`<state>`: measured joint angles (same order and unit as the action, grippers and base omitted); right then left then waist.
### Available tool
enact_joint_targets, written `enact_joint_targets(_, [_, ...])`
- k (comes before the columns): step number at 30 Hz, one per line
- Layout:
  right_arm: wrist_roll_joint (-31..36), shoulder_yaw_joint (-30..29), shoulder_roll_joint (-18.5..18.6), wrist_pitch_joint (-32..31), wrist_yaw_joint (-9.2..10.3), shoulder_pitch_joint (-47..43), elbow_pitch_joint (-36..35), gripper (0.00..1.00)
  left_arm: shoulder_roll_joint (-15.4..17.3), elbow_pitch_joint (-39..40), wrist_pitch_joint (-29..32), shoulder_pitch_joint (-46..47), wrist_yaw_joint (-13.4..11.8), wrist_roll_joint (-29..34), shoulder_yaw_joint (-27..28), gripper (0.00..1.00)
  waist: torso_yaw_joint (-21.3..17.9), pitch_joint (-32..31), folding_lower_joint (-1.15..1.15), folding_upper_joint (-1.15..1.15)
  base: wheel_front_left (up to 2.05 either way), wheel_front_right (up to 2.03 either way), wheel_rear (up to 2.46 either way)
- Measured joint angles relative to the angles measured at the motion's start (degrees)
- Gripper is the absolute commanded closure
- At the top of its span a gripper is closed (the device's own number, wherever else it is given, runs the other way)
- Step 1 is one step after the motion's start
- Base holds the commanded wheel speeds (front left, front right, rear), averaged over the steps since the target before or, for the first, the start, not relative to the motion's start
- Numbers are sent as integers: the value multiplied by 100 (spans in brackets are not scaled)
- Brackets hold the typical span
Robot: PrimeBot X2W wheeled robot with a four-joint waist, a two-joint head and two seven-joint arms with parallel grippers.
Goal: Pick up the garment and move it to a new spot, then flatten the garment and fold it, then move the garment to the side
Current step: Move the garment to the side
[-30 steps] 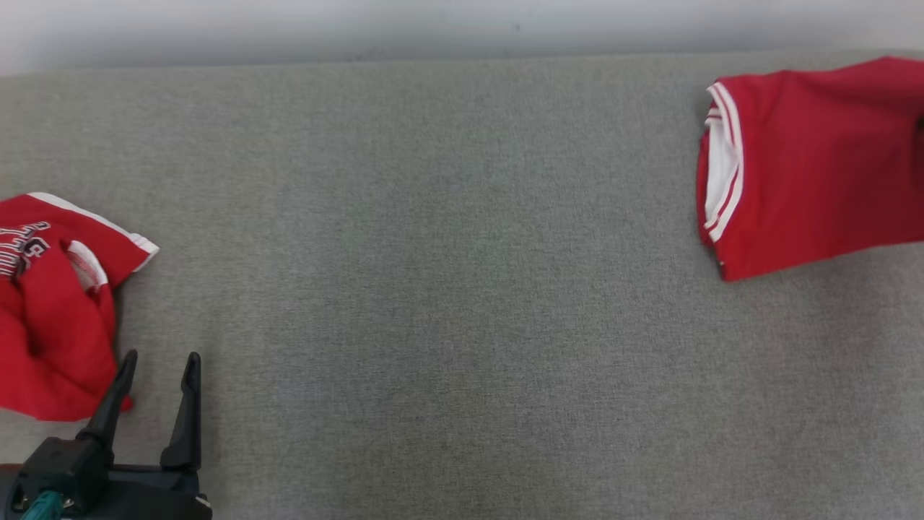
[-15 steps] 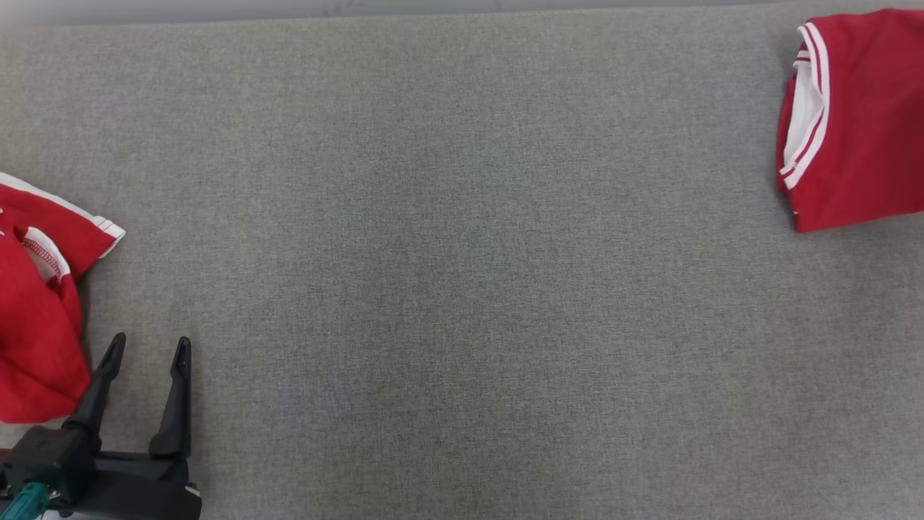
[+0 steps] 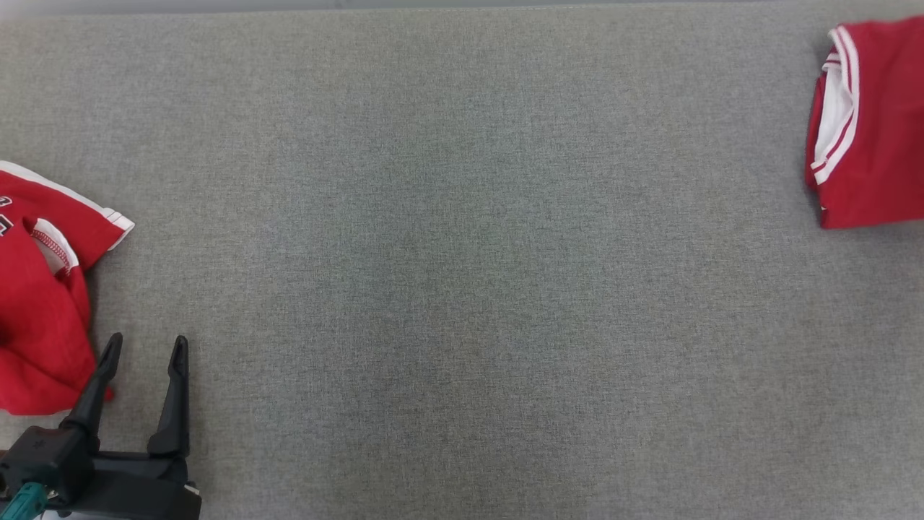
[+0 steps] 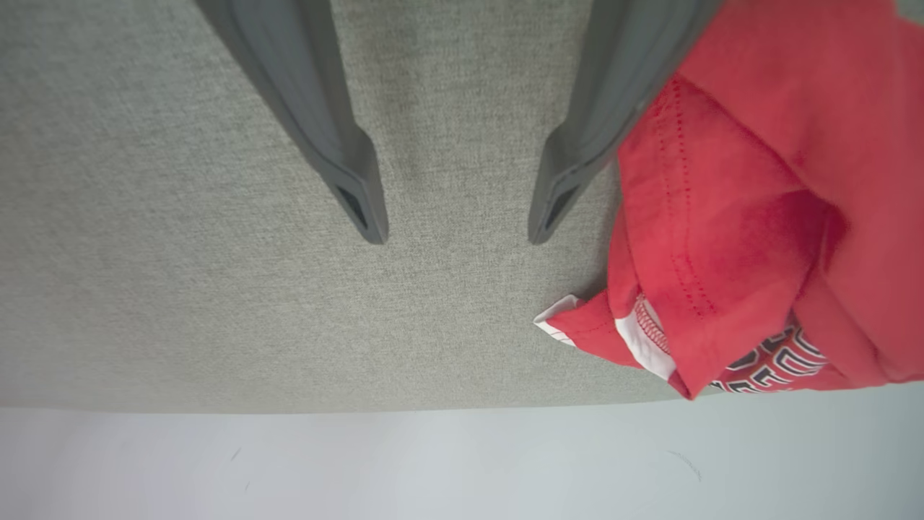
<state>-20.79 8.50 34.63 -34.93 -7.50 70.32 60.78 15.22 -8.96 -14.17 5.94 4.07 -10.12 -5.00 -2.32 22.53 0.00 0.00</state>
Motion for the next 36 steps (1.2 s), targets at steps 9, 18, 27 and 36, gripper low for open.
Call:
enact_joint_targets(9, [252,-92,-73,253,0,82,83,0,5,-51,-10,21,-10,-57,-31,0,7,-22,0,0,0,0,0])
enact_joint_targets(18, [-338,94,-388,1145,0,-405,-466,0,-35,-170,-51,21,-54,-100,-82,0,42,-302,0,0,0,0,0])
enact_joint_targets(27, [-1268,357,-466,2343,0,-1425,-1152,0,-90,-229,-59,-227,-167,-138,-68,0,63,-846,-1,0,0,0,0])
enact_joint_targets(36, [-1947,882,-565,3083,0,-2246,-2105,0,-86,-235,-74,-553,-305,-161,-21,0,0,-1432,-1,-1,0,0,0])
